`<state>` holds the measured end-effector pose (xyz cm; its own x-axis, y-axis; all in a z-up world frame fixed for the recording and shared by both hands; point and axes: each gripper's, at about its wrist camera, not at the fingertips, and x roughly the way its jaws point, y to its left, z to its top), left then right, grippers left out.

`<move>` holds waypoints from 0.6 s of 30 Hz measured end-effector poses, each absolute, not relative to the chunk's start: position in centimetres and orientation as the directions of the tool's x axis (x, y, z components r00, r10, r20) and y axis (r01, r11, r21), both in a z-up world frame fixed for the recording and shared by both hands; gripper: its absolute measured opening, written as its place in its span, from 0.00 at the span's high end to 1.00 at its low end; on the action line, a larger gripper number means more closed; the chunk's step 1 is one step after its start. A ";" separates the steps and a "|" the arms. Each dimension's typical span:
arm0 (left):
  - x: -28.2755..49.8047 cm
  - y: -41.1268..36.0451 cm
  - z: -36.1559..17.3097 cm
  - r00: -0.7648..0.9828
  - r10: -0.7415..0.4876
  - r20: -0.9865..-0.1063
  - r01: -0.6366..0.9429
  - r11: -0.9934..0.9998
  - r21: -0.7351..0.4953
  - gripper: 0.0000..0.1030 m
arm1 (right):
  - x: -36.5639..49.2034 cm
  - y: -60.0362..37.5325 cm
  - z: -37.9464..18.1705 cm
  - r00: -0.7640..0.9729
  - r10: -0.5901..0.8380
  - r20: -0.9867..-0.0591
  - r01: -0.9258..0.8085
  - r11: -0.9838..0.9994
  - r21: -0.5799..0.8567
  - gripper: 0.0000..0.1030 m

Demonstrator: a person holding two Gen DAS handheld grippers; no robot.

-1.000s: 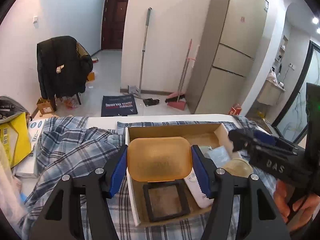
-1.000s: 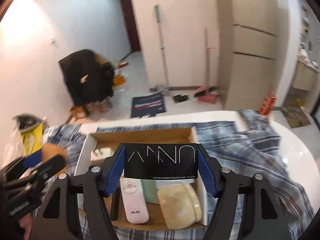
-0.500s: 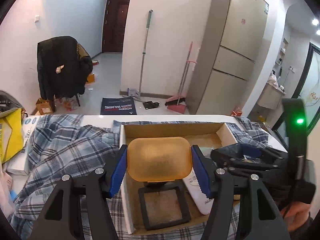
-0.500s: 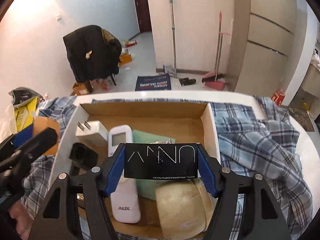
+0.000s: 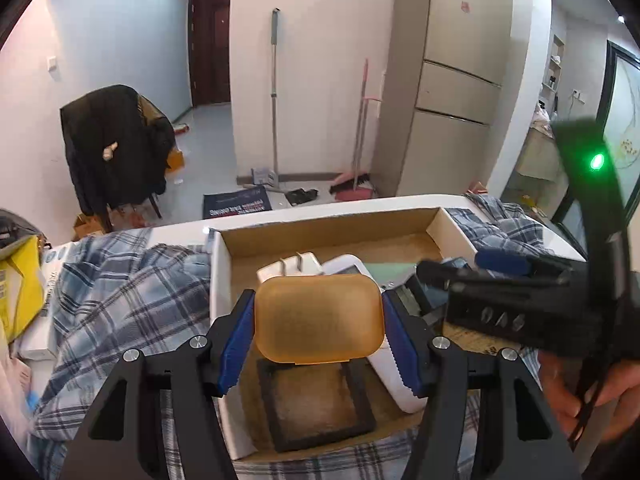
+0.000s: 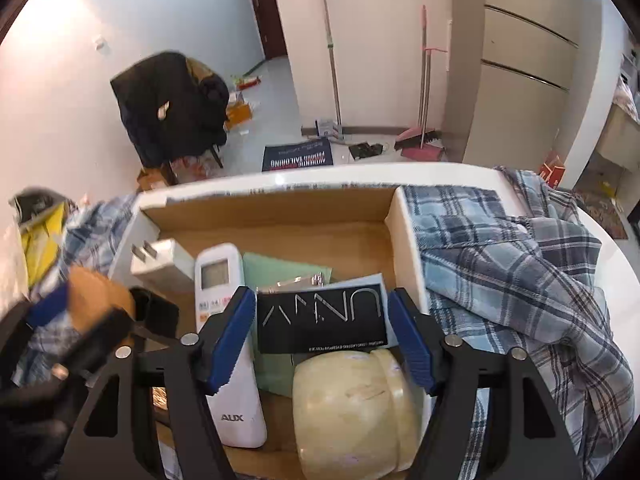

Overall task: Organize rigid objects
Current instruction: 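Open the left gripper to drop the orange box while the right gripper releases the black box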

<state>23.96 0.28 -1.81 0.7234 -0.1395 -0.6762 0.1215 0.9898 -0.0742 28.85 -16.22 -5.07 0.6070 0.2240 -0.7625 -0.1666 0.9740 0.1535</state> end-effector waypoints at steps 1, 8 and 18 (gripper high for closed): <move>23.8 0.1 -1.8 0.724 -0.138 -0.676 0.127 0.990 -0.066 0.38 | 28.8 -16.6 -4.6 0.617 0.226 -0.754 -0.157 0.974 0.163 0.23; 23.8 -2.4 -2.9 0.633 -0.202 -0.747 0.212 0.974 -0.084 0.38 | 28.3 -18.8 -2.3 0.649 0.192 -0.736 -0.096 0.981 0.170 0.23; 25.2 -2.6 -5.9 0.529 -0.219 -0.820 0.175 0.974 -0.147 0.38 | 28.8 -18.8 -3.1 0.605 0.182 -0.775 -0.086 0.983 0.164 0.23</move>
